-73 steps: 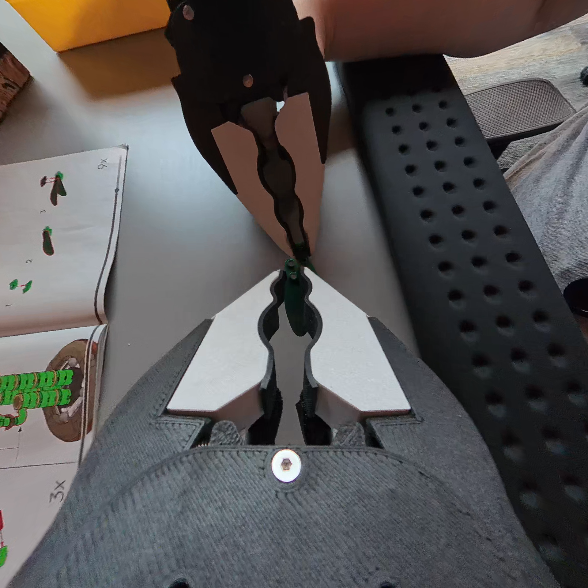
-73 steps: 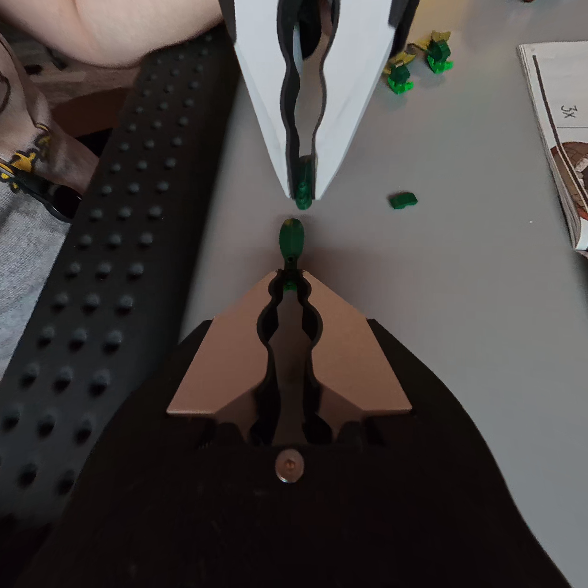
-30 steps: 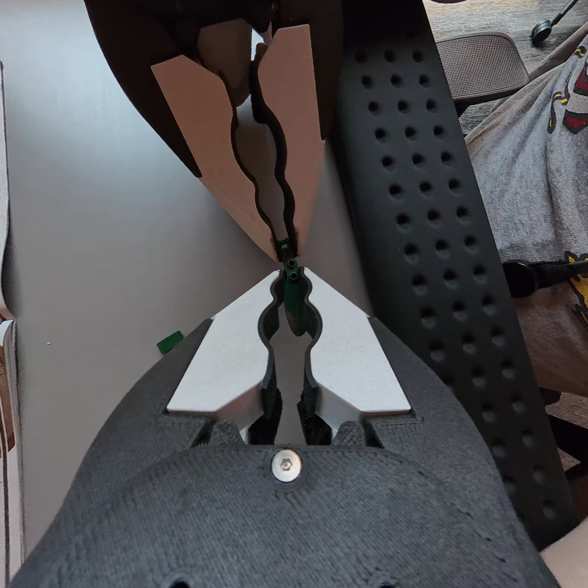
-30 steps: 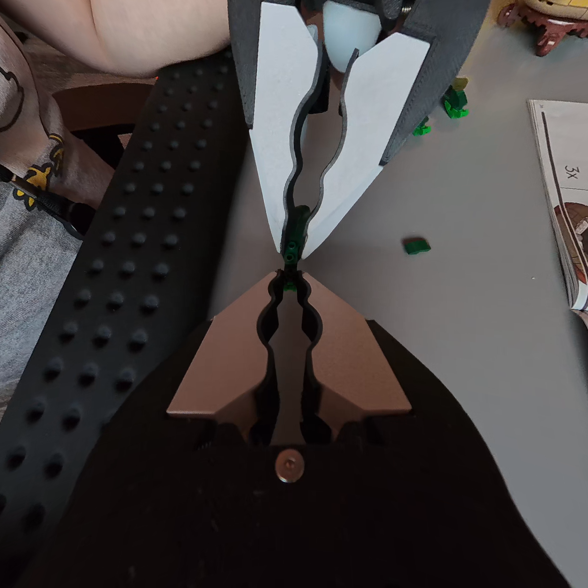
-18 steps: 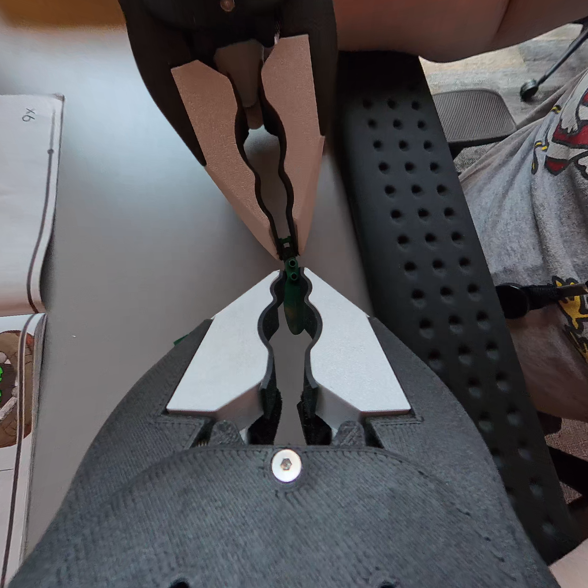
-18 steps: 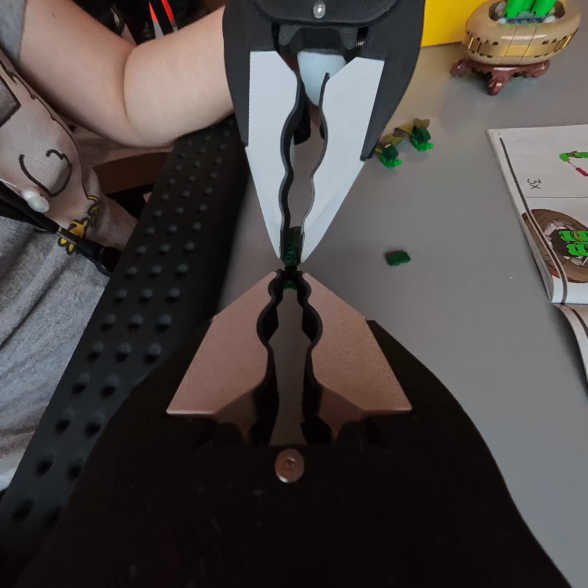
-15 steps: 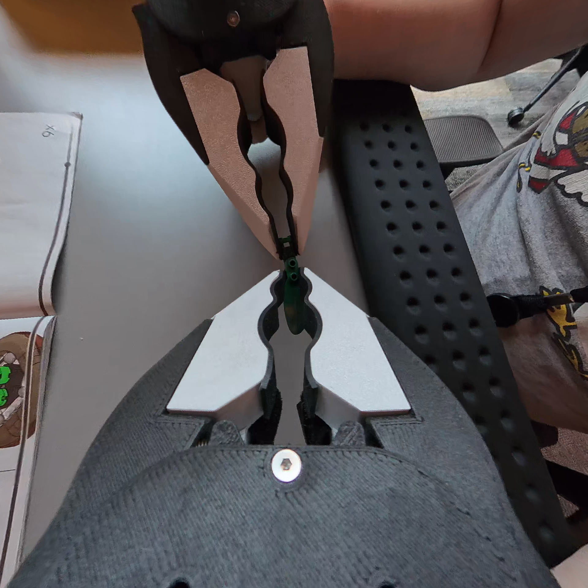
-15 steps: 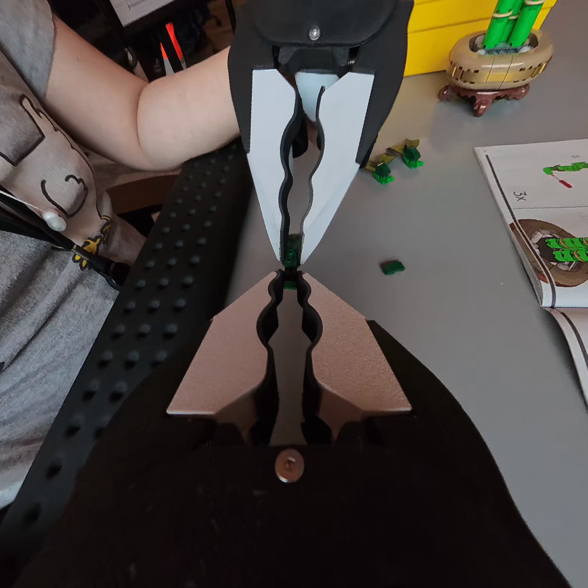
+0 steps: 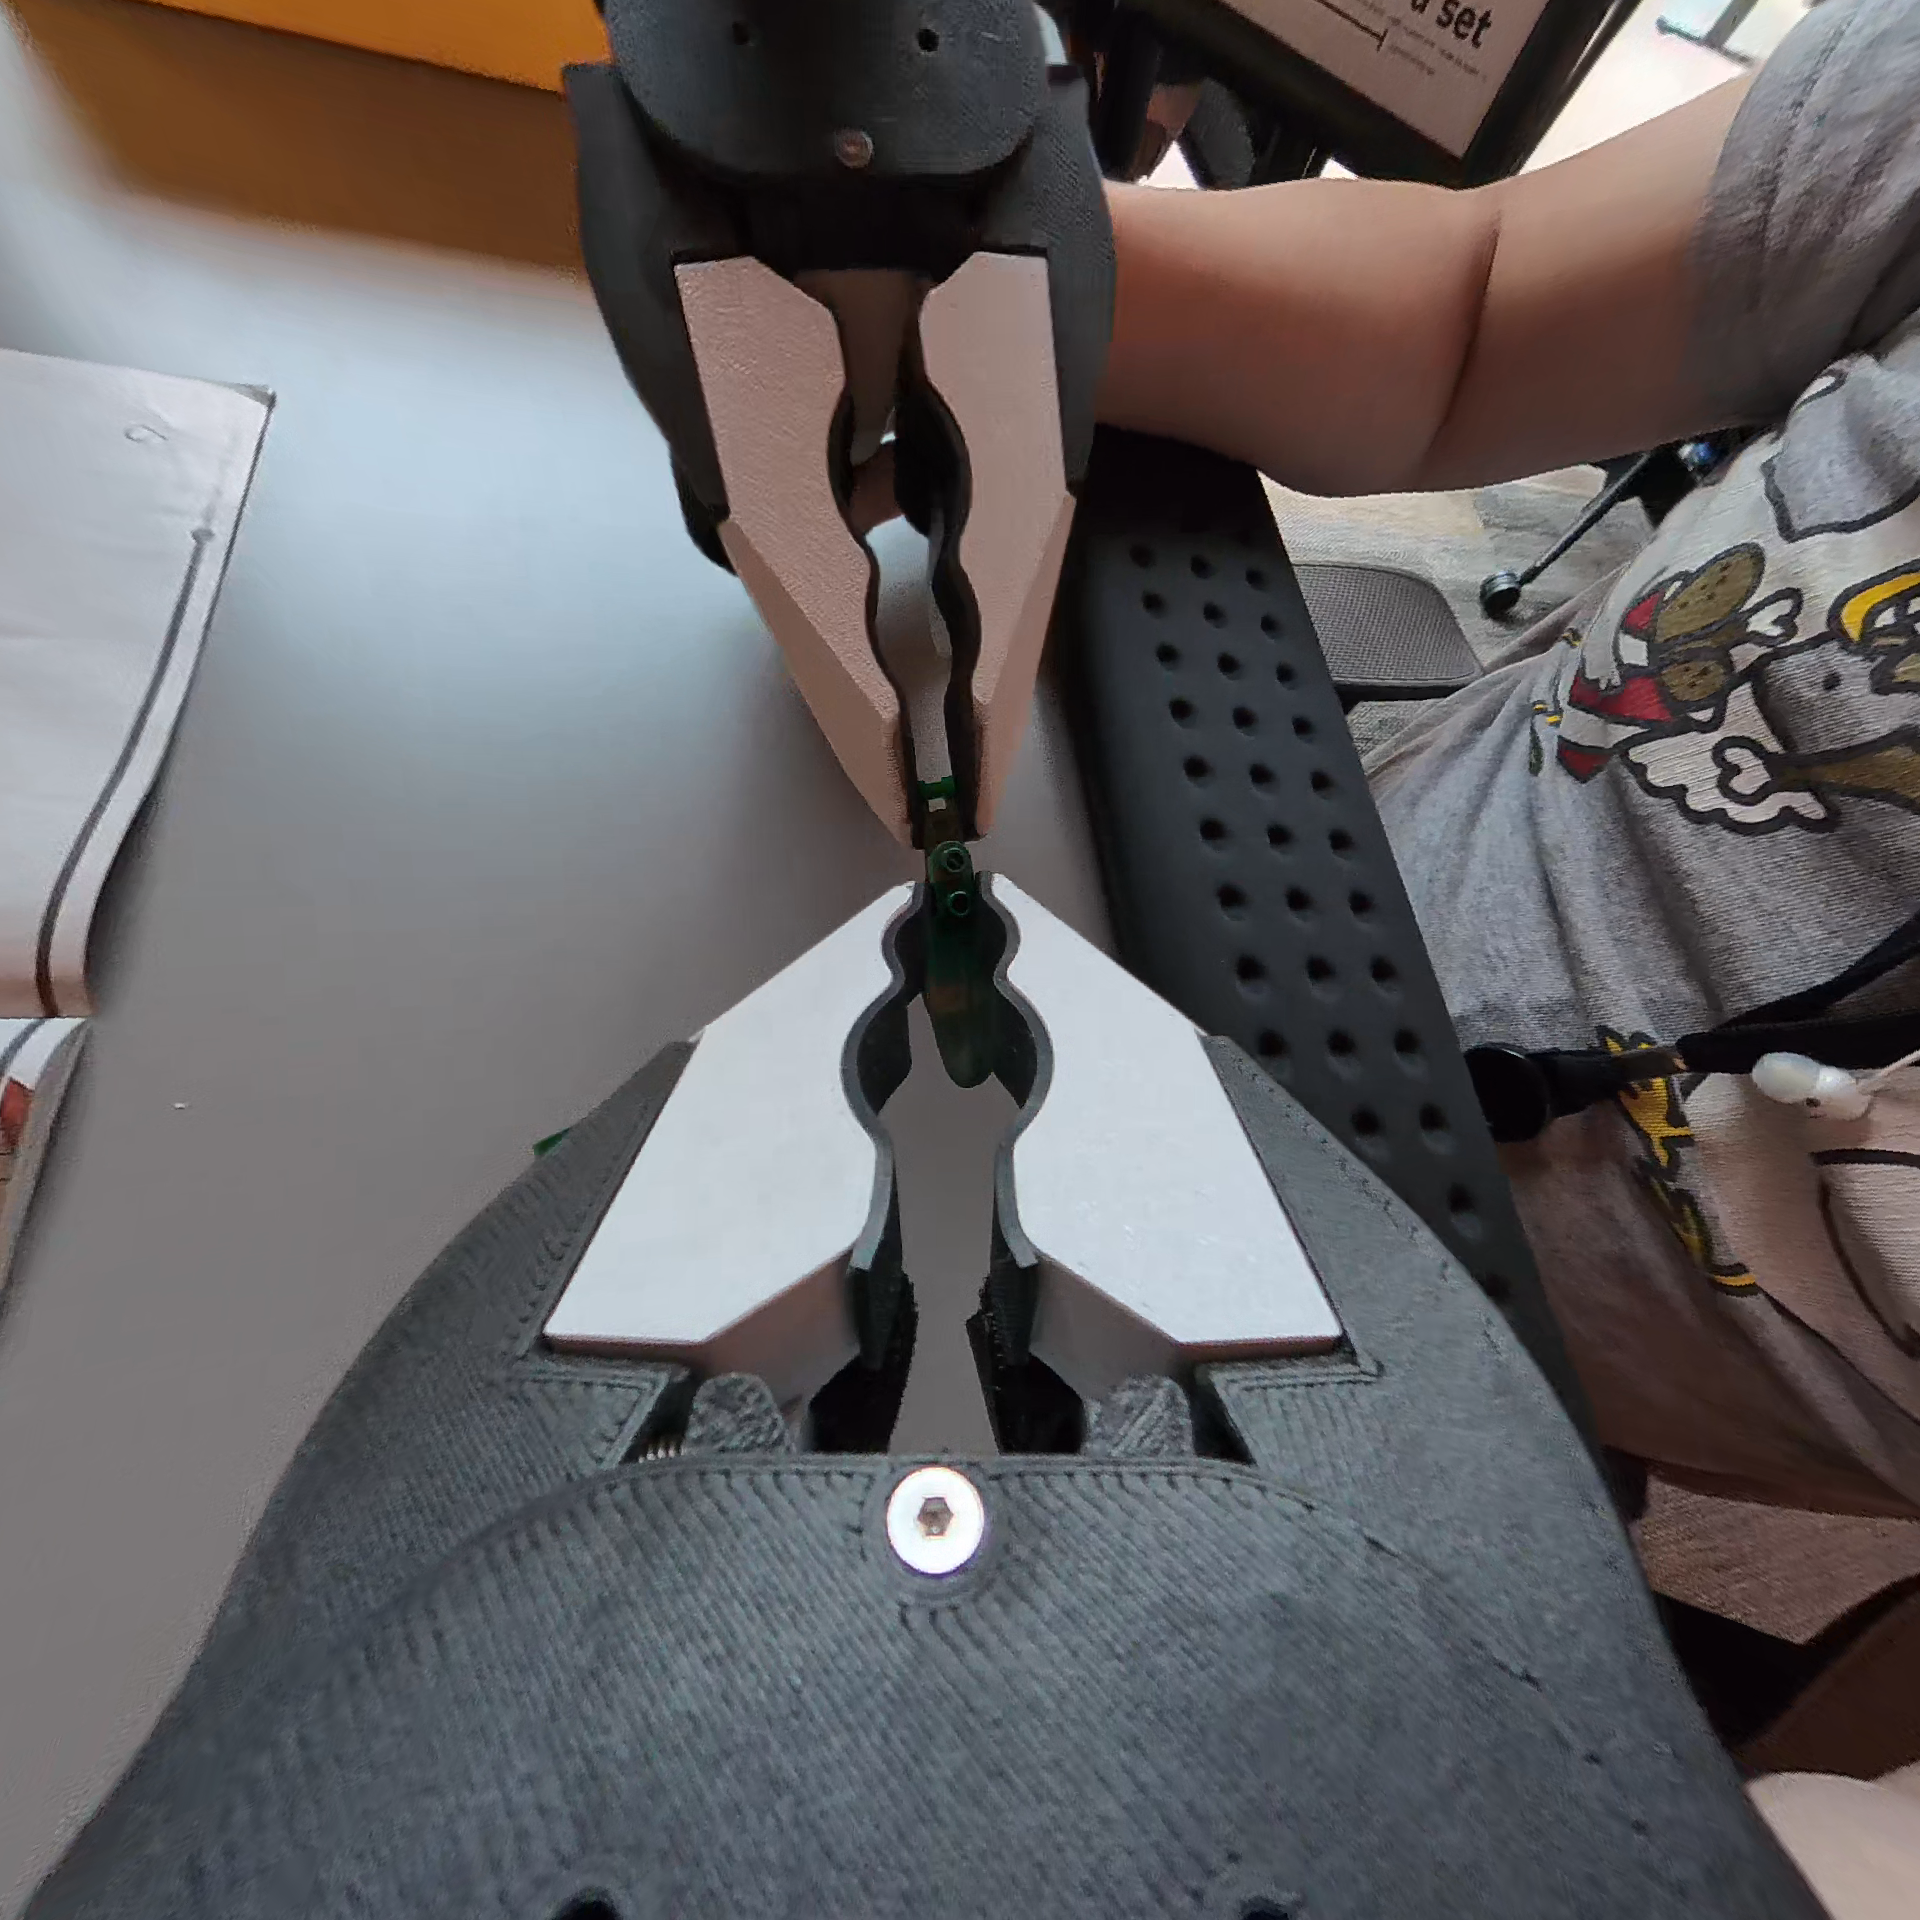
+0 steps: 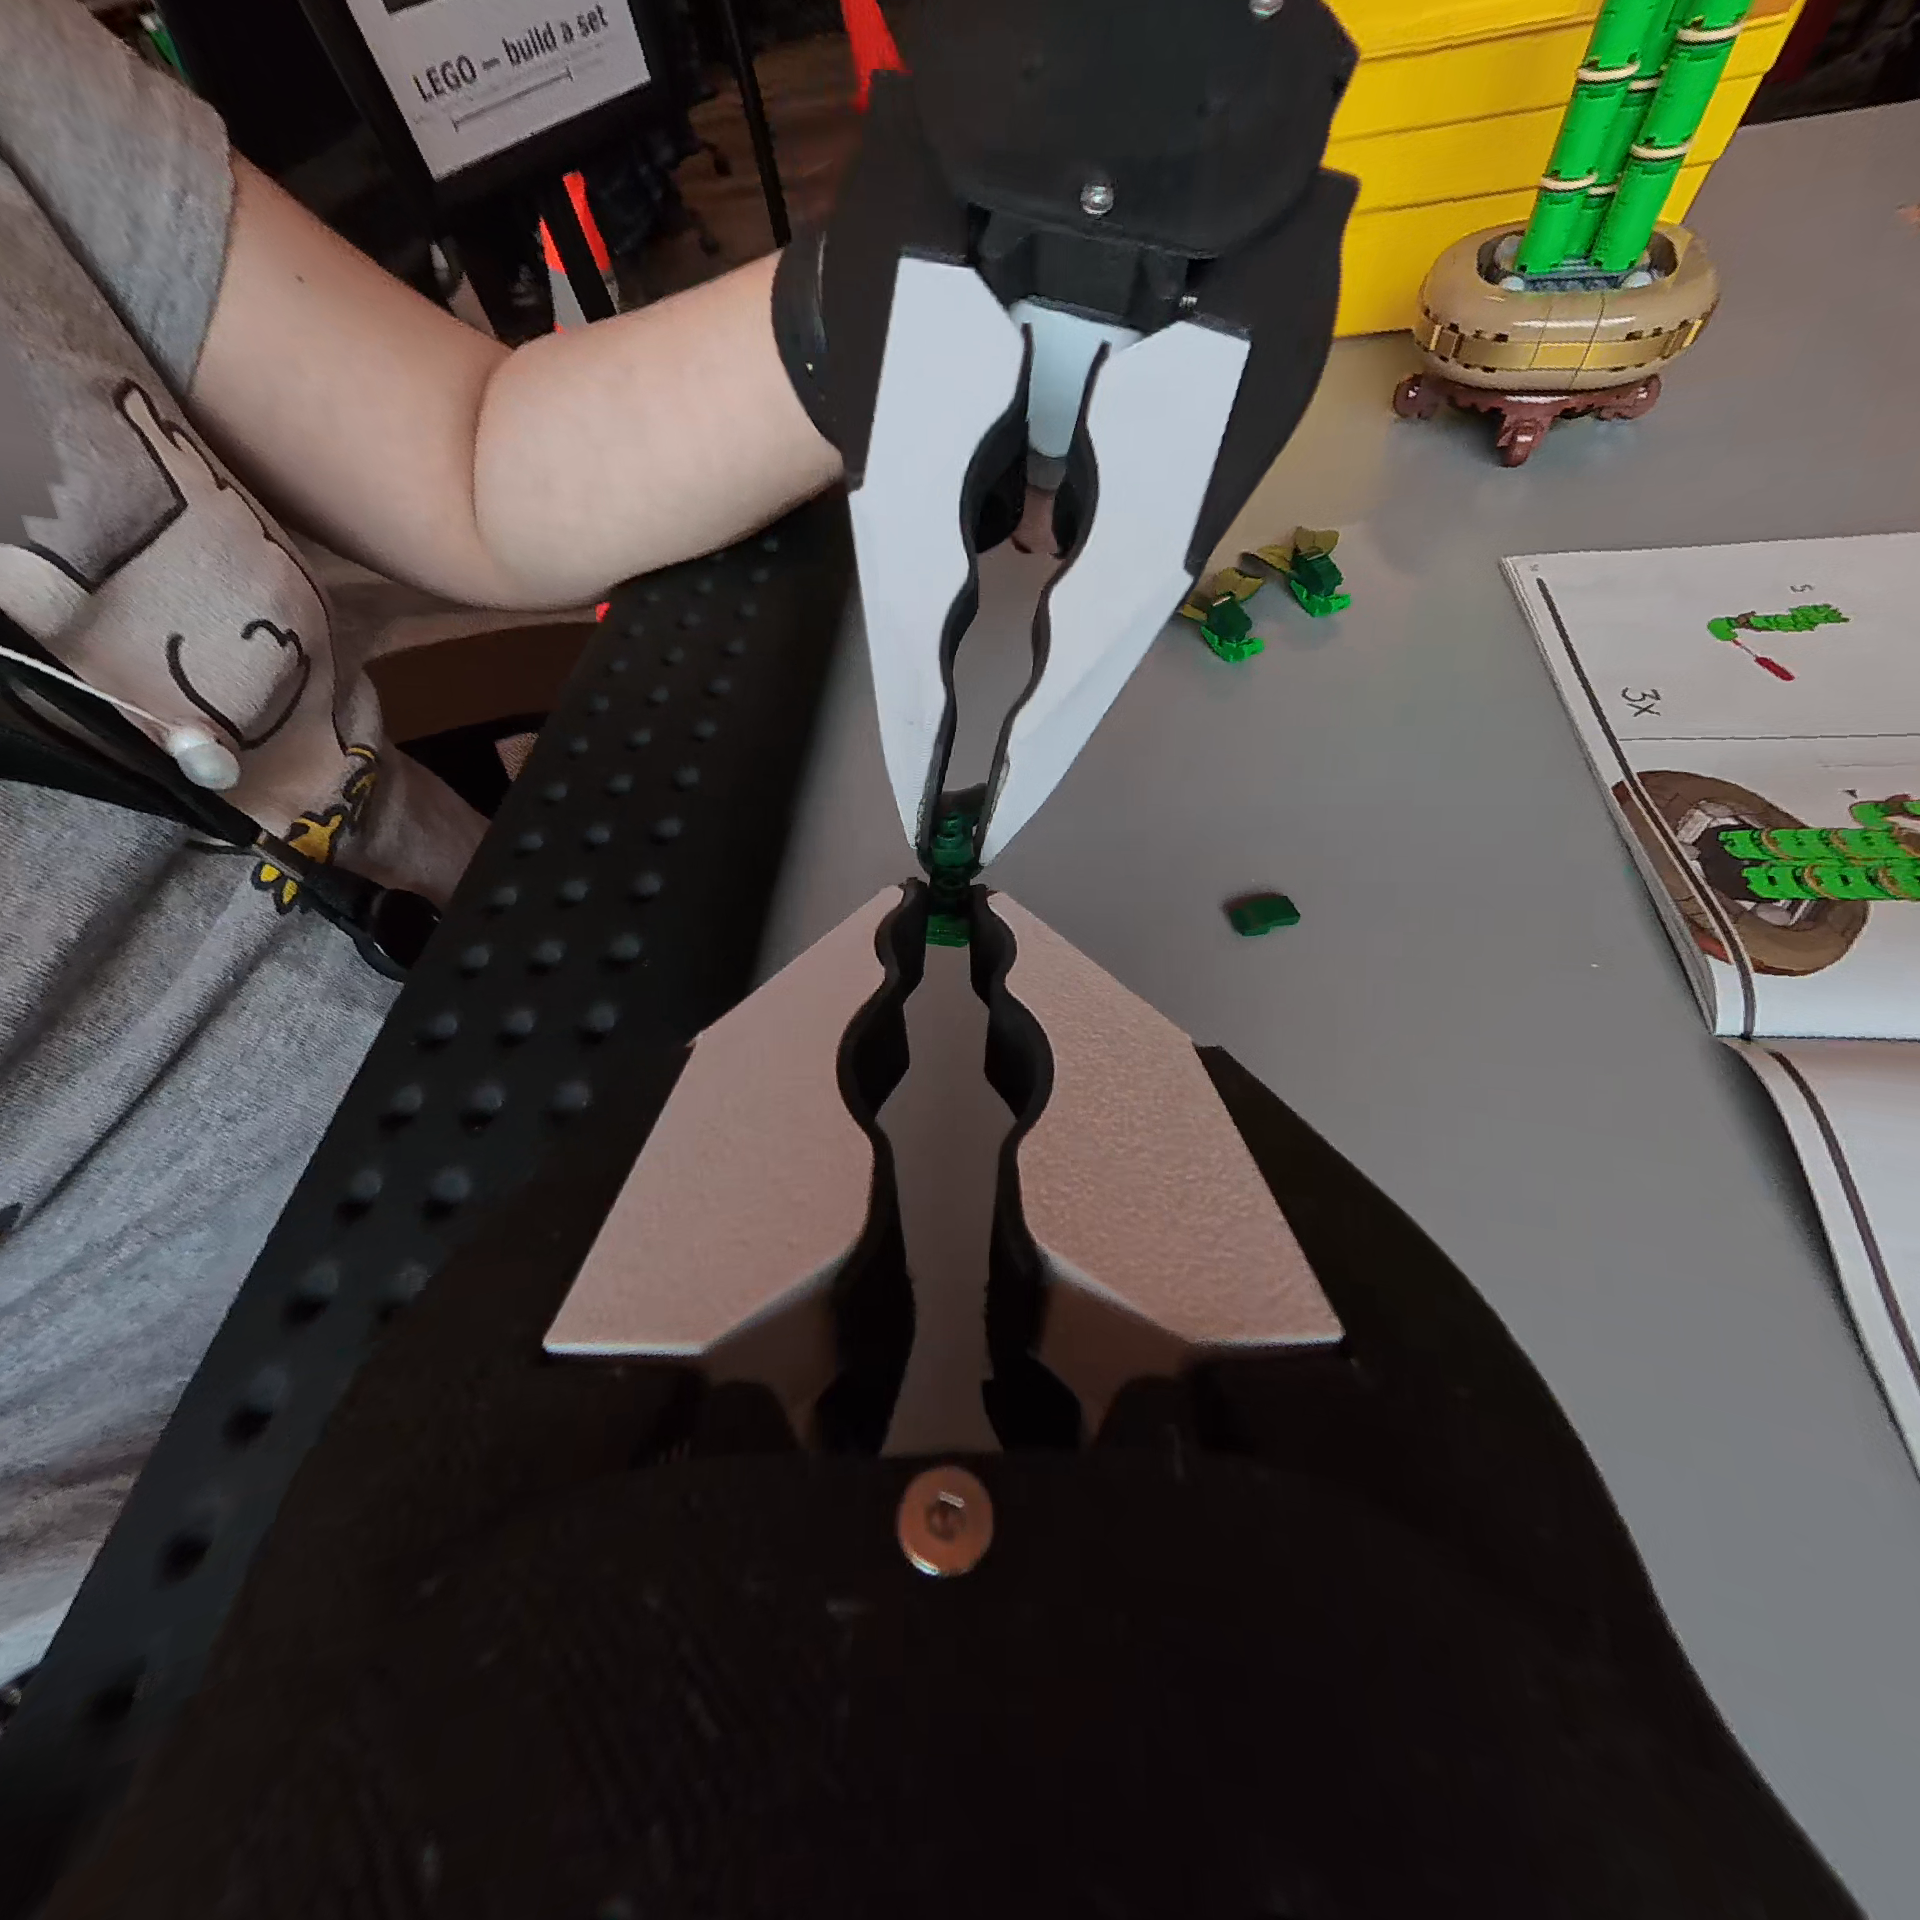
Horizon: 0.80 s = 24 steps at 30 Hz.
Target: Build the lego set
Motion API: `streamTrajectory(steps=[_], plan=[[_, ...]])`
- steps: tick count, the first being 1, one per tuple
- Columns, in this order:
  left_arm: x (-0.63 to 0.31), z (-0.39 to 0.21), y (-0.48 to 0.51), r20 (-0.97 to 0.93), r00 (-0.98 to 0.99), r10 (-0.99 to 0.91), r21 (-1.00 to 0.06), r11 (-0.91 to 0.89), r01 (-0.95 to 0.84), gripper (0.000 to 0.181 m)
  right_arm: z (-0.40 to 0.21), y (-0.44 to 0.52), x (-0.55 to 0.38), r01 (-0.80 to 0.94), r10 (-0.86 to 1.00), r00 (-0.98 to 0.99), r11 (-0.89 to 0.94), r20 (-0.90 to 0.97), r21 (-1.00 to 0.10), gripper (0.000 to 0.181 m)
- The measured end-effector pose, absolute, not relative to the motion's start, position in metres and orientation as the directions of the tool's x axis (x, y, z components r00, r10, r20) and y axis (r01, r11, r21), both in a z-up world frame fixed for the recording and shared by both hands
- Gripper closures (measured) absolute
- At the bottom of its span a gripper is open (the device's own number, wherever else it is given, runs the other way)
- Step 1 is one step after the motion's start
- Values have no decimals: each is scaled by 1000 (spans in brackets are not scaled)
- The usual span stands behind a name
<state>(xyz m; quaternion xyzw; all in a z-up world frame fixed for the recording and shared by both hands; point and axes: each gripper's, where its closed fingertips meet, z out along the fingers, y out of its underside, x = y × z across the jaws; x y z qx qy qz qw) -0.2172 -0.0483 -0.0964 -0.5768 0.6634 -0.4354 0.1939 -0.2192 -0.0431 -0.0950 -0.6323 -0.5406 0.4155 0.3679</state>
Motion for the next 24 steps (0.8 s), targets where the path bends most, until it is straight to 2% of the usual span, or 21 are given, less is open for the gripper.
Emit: streamTrajectory(steps=[5, 10, 18, 24], plan=[[-218, -107, -47, 201, -254, -946, -779, 3, -627, 174, -103, -45, -221, 446, 997, 70, -55, -26, -893, 175], [-216, -112, -44, 87, -249, -964, -779, 90, -621, 174, -107, -40, -219, 455, 993, 97, -99, -61, -885, 175], [-215, -99, -41, 160, -234, -959, -805, 10, -593, 175, -97, -37, -218, 384, 986, 107, -160, -129, -909, 175], [-215, -100, -41, 127, -237, -963, -808, 39, -589, 175, -98, -36, -218, 387, 985, 110, -163, -130, -907, 175]])
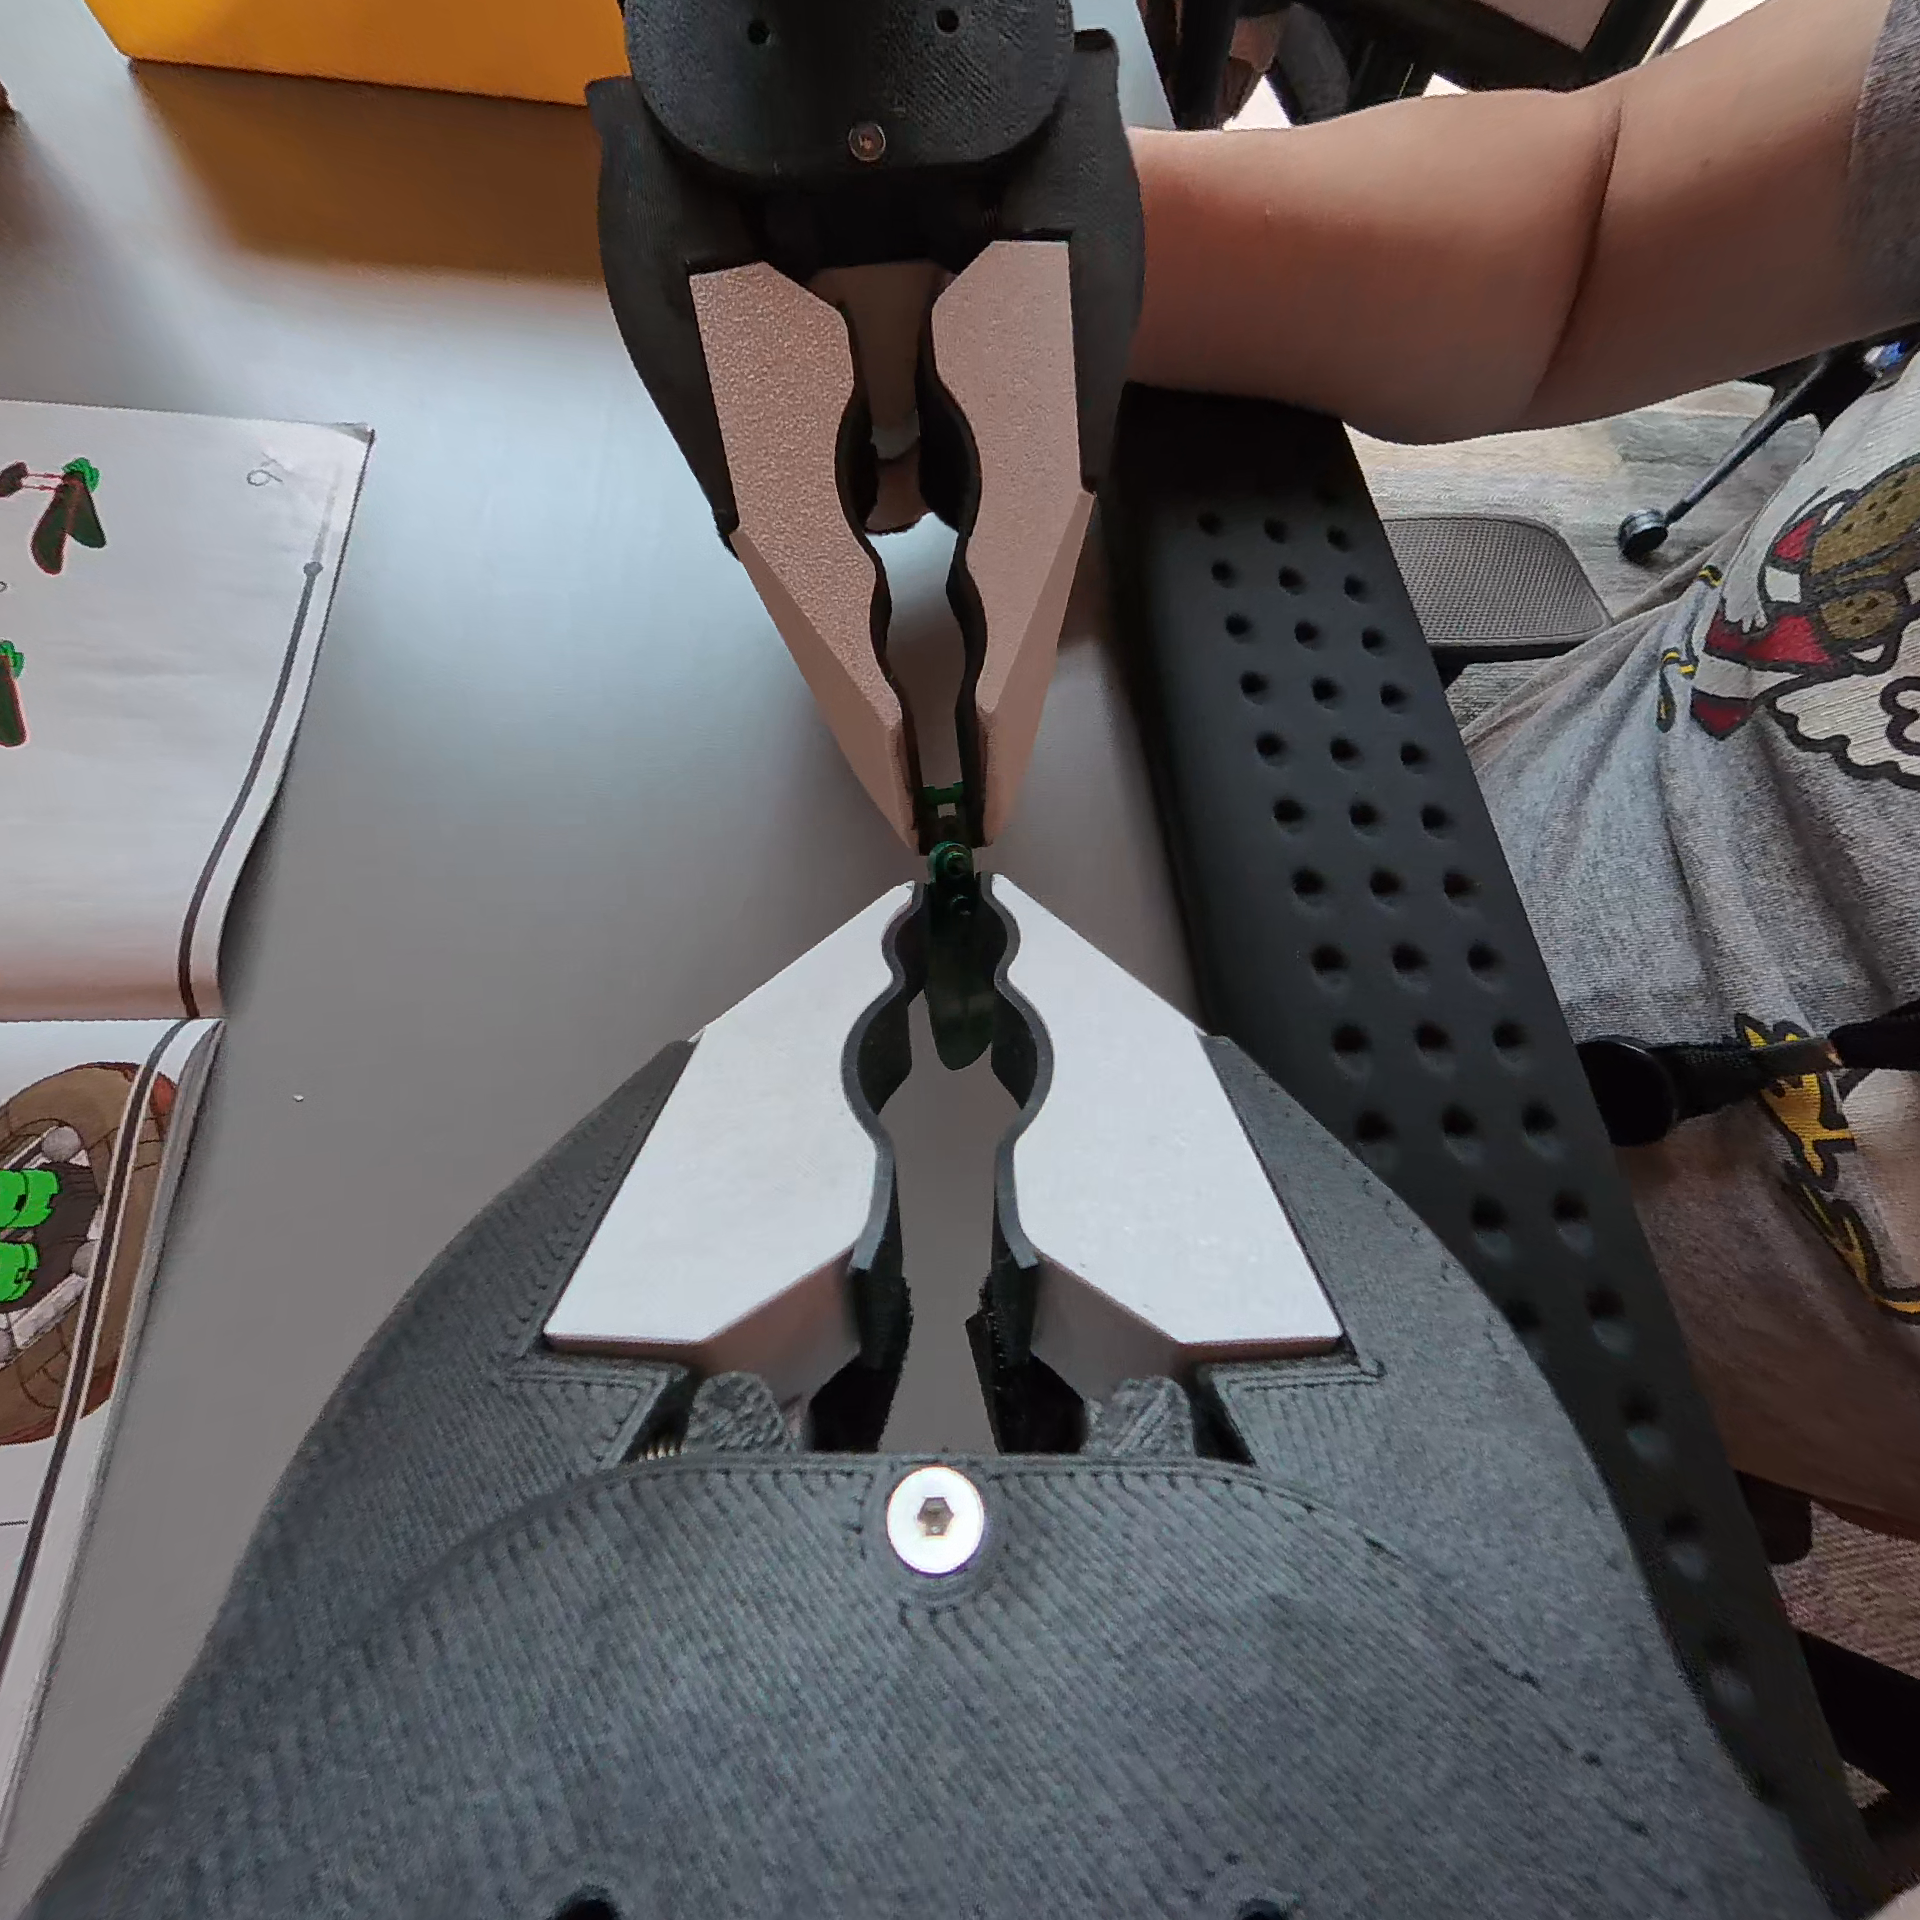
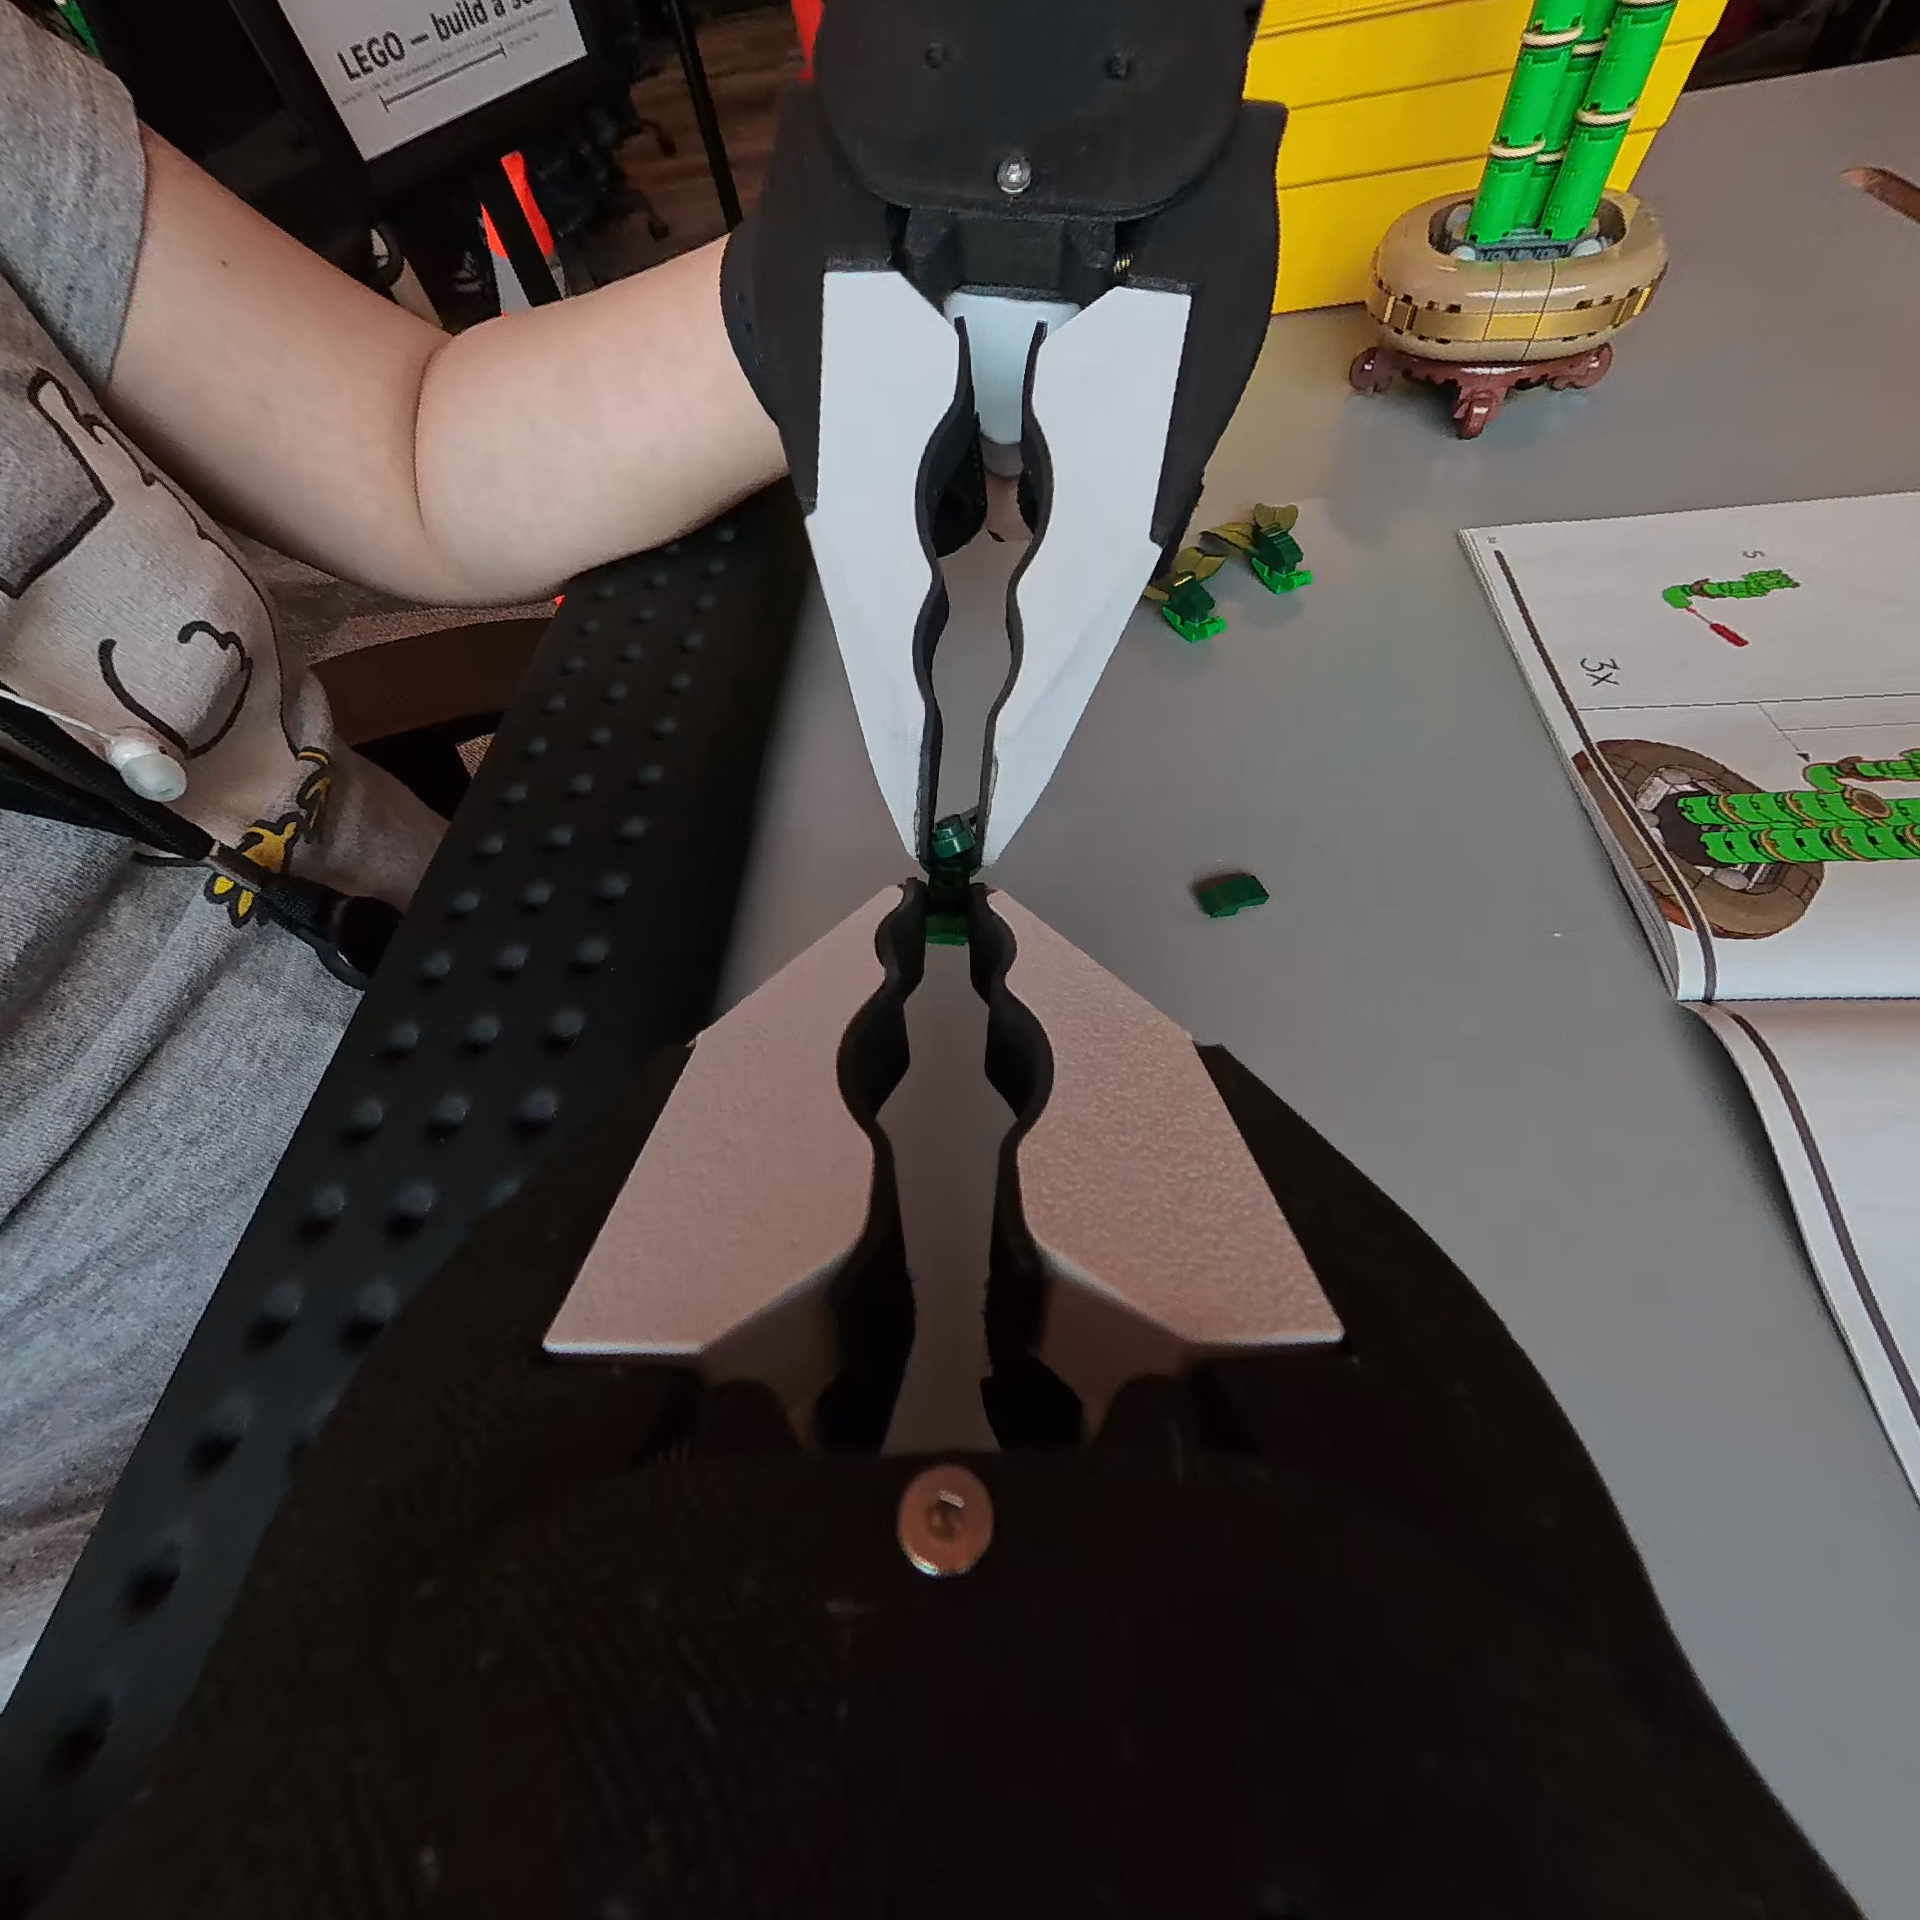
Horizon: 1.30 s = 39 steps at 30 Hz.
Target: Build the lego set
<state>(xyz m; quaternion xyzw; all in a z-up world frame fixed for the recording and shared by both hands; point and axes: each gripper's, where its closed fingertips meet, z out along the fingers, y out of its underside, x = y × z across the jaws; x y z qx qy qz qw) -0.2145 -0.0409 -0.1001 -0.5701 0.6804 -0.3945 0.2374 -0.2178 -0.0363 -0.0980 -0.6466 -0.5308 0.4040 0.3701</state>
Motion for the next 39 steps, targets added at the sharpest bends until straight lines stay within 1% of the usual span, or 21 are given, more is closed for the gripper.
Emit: streamTrajectory(steps=[4, 10, 12, 14, 17, 22, 25, 28, 29, 32, 34, 37, 39], plan=[[-214, -95, -40, 97, -236, -967, -817, 58, -573, 175, -93, -36, -217, 364, 989, 107, -138, -106, -921, 175], [-213, -77, -38, 30, -203, -979, -825, 90, -557, 175, -75, -31, -216, 313, 990, 142, -25, 21, -949, 175], [-211, -67, -35, 10, -209, -978, -821, 111, -560, 175, -65, -28, -215, 271, 986, 163, -9, 37, -962, 175], [-209, -52, -34, 35, -222, -975, -815, 100, -570, 175, -51, -27, -213, 210, 983, 178, -4, 34, -978, 175], [-207, -26, -30, 72, -251, -965, -759, 110, -641, 174, -25, -22, -211, 123, 979, 204, -1, 25, -992, 175], [-204, 28, -21, 40, -291, -956, -590, 212, -779, 175, 31, -15, -207, 22, 978, 208, 15, 20, -1000, 175], [-201, 67, -14, 36, -290, -956, -518, 231, -824, 175, 66, -5, -205, 5, 983, 182, -18, -17, -1000, 175], [-200, 100, -7, 60, -246, -967, -455, 193, -869, 175, 101, 6, -204, 23, 985, 171, -38, -34, -999, 175], [-199, 111, -5, 73, -226, -971, -438, 172, -882, 175, 112, 9, -205, 36, 985, 167, -51, -45, -998, 175], [-193, 141, 0, 88, -176, -980, -423, 124, -898, 175, 141, 10, -206, 47, 986, 168, 12, 19, -999, 175], [-191, 155, 2, 81, -163, -983, -419, 114, -901, 175, 157, 8, -204, 6, 985, 169, 31, 32, -999, 175], [-192, 164, -1, 110, -128, -986, -403, 74, -912, 175, 169, 3, -199, -91, 991, 137, 6, -6, -996, 176], [-194, 166, -1, 122, -100, -988, -384, 46, -922, 175, 165, 3, -198, -82, 993, 117, -20, -29, -996, 175]])
